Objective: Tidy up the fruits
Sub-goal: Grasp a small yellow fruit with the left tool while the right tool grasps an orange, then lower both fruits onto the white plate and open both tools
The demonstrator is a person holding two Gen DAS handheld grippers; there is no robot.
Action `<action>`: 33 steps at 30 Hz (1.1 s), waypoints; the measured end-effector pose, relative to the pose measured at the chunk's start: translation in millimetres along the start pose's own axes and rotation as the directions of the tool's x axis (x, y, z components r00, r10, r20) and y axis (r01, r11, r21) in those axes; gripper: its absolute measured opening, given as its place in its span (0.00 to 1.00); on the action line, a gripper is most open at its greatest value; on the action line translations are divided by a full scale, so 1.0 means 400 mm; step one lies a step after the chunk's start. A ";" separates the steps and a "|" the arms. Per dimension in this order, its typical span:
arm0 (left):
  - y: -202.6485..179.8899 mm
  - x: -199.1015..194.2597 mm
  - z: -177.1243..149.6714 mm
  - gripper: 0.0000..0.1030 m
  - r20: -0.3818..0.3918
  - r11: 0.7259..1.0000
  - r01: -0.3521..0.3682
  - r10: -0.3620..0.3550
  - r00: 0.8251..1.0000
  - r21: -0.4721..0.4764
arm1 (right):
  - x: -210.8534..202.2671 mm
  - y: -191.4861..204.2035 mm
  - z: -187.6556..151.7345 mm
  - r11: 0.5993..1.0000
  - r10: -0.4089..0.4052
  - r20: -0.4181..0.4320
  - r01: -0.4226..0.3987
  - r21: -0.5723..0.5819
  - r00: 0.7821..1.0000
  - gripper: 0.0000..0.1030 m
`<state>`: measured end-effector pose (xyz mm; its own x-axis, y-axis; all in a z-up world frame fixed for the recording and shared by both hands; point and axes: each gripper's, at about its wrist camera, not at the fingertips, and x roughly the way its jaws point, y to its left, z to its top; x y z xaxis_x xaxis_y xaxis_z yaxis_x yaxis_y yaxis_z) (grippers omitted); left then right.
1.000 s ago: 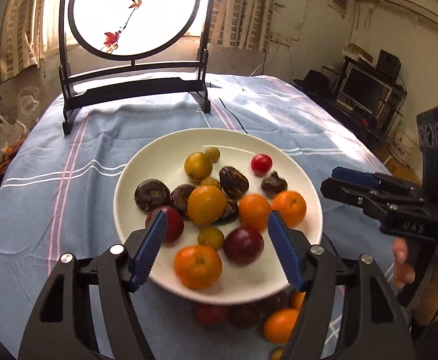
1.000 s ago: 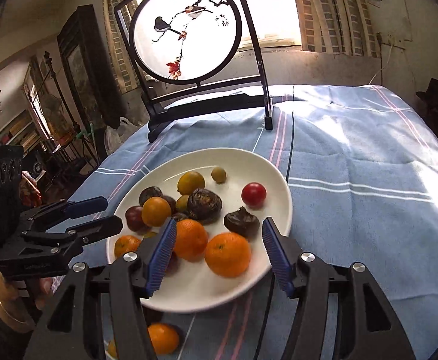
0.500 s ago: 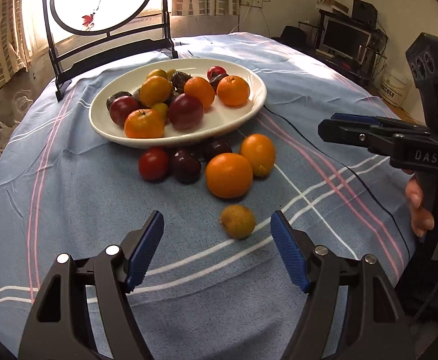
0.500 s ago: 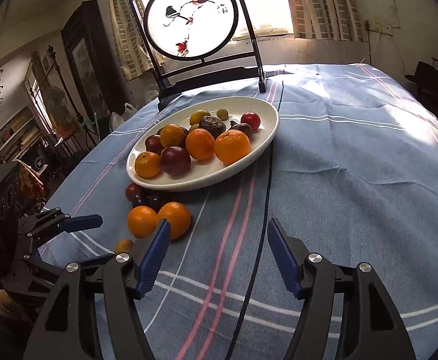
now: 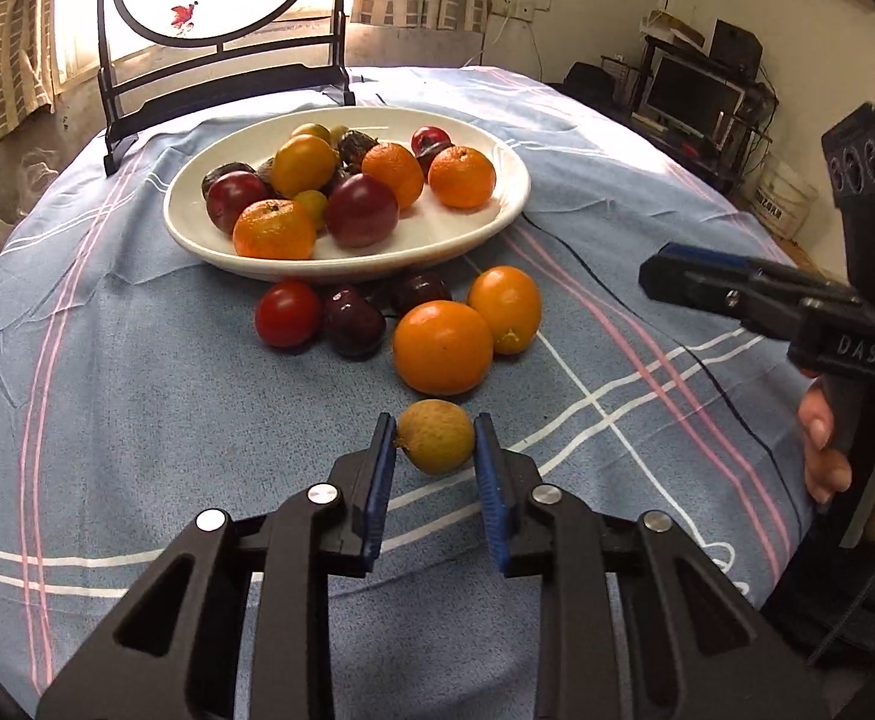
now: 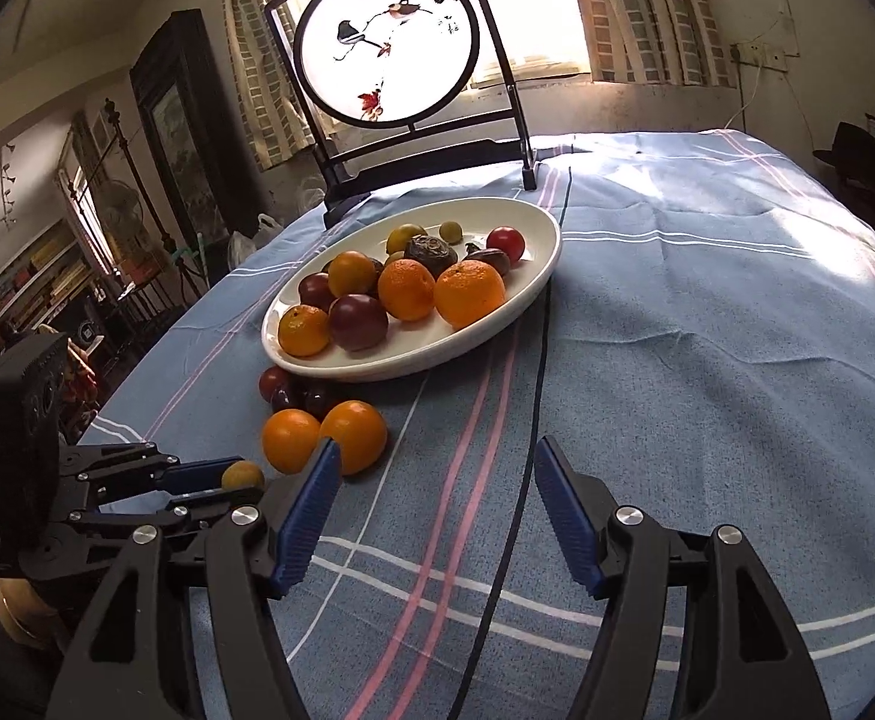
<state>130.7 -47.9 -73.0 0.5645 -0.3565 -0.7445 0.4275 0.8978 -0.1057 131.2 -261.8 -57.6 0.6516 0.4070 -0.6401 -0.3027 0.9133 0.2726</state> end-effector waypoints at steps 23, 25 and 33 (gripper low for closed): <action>0.085 -0.082 -0.011 0.25 0.070 0.998 -0.015 0.019 0.997 -0.061 | 0.155 0.091 0.052 0.993 0.120 -0.198 -0.117 0.026 0.973 0.33; 0.088 -0.088 -0.012 0.25 0.077 0.998 -0.015 0.020 0.997 -0.064 | 0.123 0.082 0.054 0.991 0.135 -0.165 -0.130 0.039 0.977 0.33; 0.100 -0.104 0.030 0.25 0.099 0.998 0.001 0.006 0.995 -0.066 | 0.000 0.021 0.115 0.993 0.110 -0.038 -0.108 0.050 0.993 0.33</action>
<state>132.6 -0.3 -38.4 0.6344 -0.3750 -0.6760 0.3804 0.9127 -0.1493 160.5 -253.2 -22.2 0.5878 0.5038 -0.6329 -0.3362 0.8638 0.3753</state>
